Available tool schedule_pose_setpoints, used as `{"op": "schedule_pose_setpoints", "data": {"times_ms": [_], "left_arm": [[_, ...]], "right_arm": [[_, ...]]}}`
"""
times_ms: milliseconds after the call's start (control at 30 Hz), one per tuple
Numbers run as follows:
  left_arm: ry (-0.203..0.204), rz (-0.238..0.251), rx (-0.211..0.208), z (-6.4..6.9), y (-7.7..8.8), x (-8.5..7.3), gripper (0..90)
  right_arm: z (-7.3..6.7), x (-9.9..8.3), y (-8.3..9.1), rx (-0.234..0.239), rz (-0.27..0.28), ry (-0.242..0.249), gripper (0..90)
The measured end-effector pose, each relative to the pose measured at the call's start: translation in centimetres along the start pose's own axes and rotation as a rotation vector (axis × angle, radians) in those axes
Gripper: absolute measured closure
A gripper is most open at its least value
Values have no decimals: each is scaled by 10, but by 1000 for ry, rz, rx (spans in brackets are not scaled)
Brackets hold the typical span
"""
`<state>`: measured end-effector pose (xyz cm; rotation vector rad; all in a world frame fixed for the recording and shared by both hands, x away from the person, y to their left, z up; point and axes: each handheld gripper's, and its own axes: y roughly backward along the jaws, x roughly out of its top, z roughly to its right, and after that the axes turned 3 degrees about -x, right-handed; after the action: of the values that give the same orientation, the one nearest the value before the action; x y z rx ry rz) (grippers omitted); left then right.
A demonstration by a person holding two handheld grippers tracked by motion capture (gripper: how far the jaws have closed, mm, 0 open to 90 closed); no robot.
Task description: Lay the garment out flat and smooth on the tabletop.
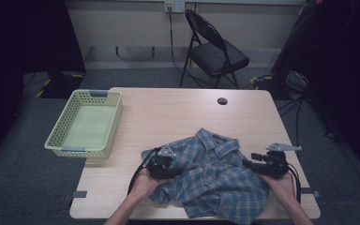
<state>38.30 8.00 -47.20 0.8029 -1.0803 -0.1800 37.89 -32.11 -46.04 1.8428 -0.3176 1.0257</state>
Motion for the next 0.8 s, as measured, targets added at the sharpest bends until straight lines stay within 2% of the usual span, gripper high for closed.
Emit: {"op": "schedule_pose_setpoints", "data": {"times_ms": [67,133,200,267,300,367,400,433,467,533,600,667,733,800], "left_arm": [[-3,-6,3,0,-3,0,774],[13,-3,1,-2,-4,0,749],[26,24,3,-3,-1,1,687],[39,62,19,-6,4,4,626],[48,79,12,-9,6,7,599],[76,124,-14,-14,10,14,571],[91,165,-34,-16,11,16,550],[106,202,-39,-17,11,19,536],[114,212,-21,-18,11,23,519],[109,197,0,-19,5,29,506],[97,153,20,-18,-5,31,502],[57,79,75,-16,-16,30,530],[58,45,91,-18,-24,25,557],[71,32,92,-22,-26,21,586]], "right_arm": [[6,5,-5,-8,13,-7,422],[8,6,-15,-24,-25,21,412],[6,3,-25,-38,-74,51,395],[3,0,-33,-37,-112,74,399],[1,-1,-35,-40,-121,83,401],[-3,-3,-37,-67,-120,115,432],[-5,-3,-37,-84,-120,132,446],[-7,-5,-37,-99,-115,138,457],[-9,-7,-37,-115,-105,145,483],[-12,-10,-37,-140,-90,171,522],[-12,-9,-36,-139,-94,164,534],[-9,-8,-35,-131,-93,140,515],[-2,-8,-31,-100,-71,96,513],[5,-7,-26,-94,-37,67,518]]}}
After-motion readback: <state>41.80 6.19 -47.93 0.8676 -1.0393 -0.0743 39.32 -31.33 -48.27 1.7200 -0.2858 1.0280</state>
